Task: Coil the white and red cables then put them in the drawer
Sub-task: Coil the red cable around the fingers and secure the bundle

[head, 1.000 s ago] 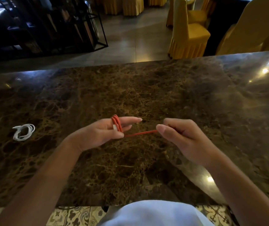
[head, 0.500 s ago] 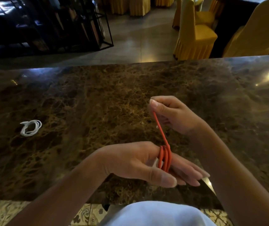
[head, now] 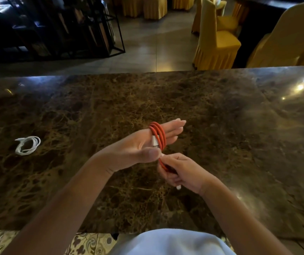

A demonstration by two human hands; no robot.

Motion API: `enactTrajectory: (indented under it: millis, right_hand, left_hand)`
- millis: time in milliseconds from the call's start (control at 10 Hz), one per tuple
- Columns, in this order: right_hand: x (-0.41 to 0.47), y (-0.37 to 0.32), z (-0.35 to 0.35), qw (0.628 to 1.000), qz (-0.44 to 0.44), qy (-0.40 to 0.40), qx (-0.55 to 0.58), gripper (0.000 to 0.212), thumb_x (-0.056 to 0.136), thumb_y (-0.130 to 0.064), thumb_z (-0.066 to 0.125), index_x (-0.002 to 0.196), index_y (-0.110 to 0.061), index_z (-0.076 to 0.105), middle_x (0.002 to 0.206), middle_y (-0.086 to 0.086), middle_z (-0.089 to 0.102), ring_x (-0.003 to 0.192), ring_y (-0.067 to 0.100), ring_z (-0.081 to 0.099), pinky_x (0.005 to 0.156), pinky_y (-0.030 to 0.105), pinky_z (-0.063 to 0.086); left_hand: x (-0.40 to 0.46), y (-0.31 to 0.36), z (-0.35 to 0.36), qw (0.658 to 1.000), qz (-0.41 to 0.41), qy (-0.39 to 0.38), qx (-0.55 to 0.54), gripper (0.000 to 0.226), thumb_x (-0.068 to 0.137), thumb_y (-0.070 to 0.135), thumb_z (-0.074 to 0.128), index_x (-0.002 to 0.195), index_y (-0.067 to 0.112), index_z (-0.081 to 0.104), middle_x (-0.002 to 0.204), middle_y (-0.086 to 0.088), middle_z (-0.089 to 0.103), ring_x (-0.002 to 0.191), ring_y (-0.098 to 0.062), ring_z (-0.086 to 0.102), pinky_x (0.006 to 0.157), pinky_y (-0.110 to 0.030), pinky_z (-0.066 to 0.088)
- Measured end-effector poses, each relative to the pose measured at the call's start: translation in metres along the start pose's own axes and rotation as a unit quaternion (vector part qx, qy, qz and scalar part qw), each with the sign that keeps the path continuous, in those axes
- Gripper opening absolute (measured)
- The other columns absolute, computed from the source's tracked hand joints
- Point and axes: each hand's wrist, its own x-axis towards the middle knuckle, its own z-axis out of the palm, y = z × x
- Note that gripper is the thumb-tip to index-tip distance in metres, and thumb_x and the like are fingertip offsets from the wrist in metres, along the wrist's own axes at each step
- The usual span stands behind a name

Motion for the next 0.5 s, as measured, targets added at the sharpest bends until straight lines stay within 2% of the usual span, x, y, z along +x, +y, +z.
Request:
enactTrajectory:
  millis: [100,200,300,400,500]
  right_hand:
    - [-0.008,-0.007,0.002,0.985,-0.017,0.094,-0.144,0.056,0.104,-0.051,0.046,0.084,-0.005,0.07,0.054,-0.003,0.044,0.048,0.013,0.035,0.052,0.028,0.029]
    - [-0.014,-0.009,0.007,0.941,-0.1,0.179,-0.27,0.027,0.108,-0.031,0.052,0.11,-0.02,0.076,0.059,-0.014,0.056,0.053,0.004,0.049,0.056,0.025,0.04]
    - [-0.021,-0.015,0.013,0.903,-0.161,0.24,-0.319,0.036,0.105,-0.018,0.057,0.141,-0.025,0.058,0.072,-0.016,0.068,0.06,0.007,0.063,0.056,0.022,0.048]
    - [-0.028,-0.033,0.013,0.883,-0.217,0.225,-0.351,0.022,0.104,-0.019,0.058,0.126,-0.02,0.059,0.085,-0.008,0.076,0.073,0.012,0.073,0.066,0.036,0.06]
    - [-0.029,-0.045,0.016,0.879,-0.231,0.154,-0.388,0.022,0.102,-0.019,0.062,0.123,-0.016,0.064,0.109,-0.008,0.077,0.101,0.008,0.074,0.083,0.038,0.061]
  left_hand:
    - [-0.007,0.051,0.017,0.992,0.081,0.015,-0.096,0.121,0.071,0.092,0.06,0.16,0.015,0.034,0.167,-0.009,0.037,0.156,-0.03,0.032,0.127,-0.046,0.028]
    - [-0.008,0.063,0.015,0.97,0.083,0.099,-0.204,0.12,0.079,0.083,0.061,0.161,0.004,0.024,0.17,-0.009,0.03,0.158,-0.02,0.029,0.13,-0.038,0.022]
    - [-0.009,0.064,0.011,0.957,0.07,0.16,-0.232,0.12,0.077,0.087,0.059,0.161,0.008,0.026,0.17,-0.005,0.031,0.157,-0.015,0.03,0.131,-0.037,0.019]
    - [-0.006,0.055,0.014,0.955,0.053,0.174,-0.235,0.125,0.071,0.093,0.055,0.162,0.011,0.027,0.171,0.0,0.031,0.157,-0.011,0.029,0.131,-0.035,0.018]
    - [-0.004,0.051,0.024,0.955,0.016,0.139,-0.263,0.127,0.064,0.097,0.055,0.162,0.019,0.031,0.17,0.003,0.032,0.155,-0.008,0.031,0.131,-0.04,0.018]
